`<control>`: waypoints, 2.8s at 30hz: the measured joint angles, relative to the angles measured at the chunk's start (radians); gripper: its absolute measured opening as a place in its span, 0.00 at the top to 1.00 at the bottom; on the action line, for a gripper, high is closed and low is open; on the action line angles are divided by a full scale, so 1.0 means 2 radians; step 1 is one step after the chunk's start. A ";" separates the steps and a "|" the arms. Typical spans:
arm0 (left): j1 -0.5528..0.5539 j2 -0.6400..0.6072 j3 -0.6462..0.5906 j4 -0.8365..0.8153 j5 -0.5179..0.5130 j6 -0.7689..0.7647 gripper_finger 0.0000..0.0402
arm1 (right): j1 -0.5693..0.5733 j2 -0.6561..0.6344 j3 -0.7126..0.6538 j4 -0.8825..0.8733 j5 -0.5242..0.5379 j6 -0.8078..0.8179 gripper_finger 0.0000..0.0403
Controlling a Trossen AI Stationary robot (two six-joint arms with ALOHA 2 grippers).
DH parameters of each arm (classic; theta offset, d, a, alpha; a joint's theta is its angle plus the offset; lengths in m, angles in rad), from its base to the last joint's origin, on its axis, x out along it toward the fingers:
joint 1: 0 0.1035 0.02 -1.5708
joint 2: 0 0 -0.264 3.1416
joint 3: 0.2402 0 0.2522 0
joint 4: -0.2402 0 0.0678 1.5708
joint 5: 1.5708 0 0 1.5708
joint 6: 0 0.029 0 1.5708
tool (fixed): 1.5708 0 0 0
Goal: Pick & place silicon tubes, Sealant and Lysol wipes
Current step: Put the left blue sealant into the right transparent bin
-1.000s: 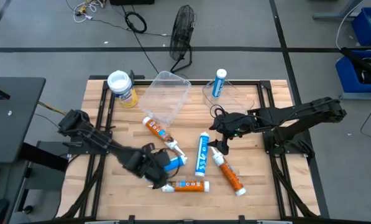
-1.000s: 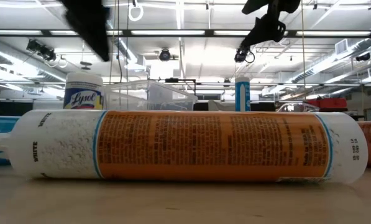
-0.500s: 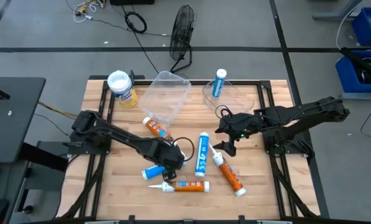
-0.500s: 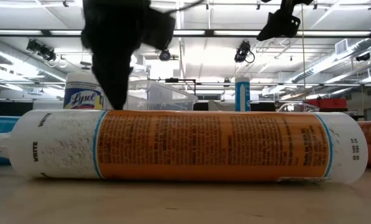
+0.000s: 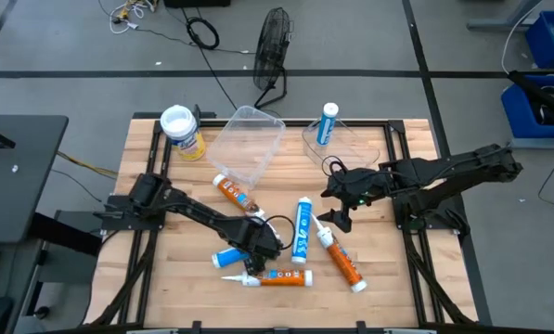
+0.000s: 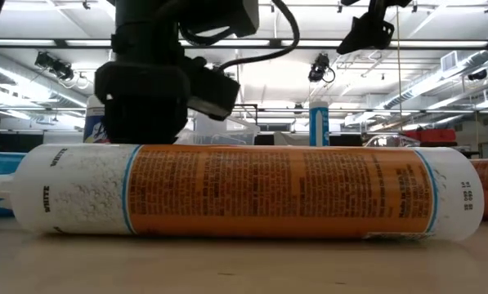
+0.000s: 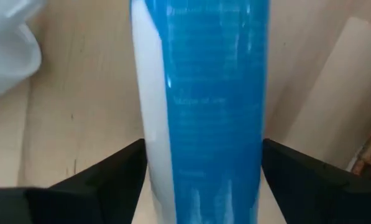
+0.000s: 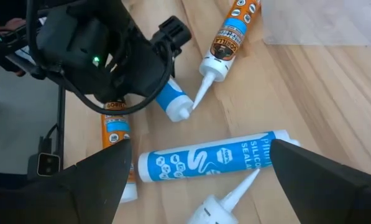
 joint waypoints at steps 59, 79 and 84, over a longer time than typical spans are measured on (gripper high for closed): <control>0.018 -0.139 0.275 -0.041 -0.348 0.126 0.46 | 0.006 -0.113 0.001 0.196 0.137 -0.003 0.08; 0.024 -0.143 0.285 0.081 -0.347 0.205 0.46 | 0.005 -0.064 0.000 0.398 0.101 -0.192 0.01; 0.027 -0.143 0.285 0.095 -0.328 0.212 0.46 | -0.010 -0.057 0.000 0.406 0.045 -0.146 0.01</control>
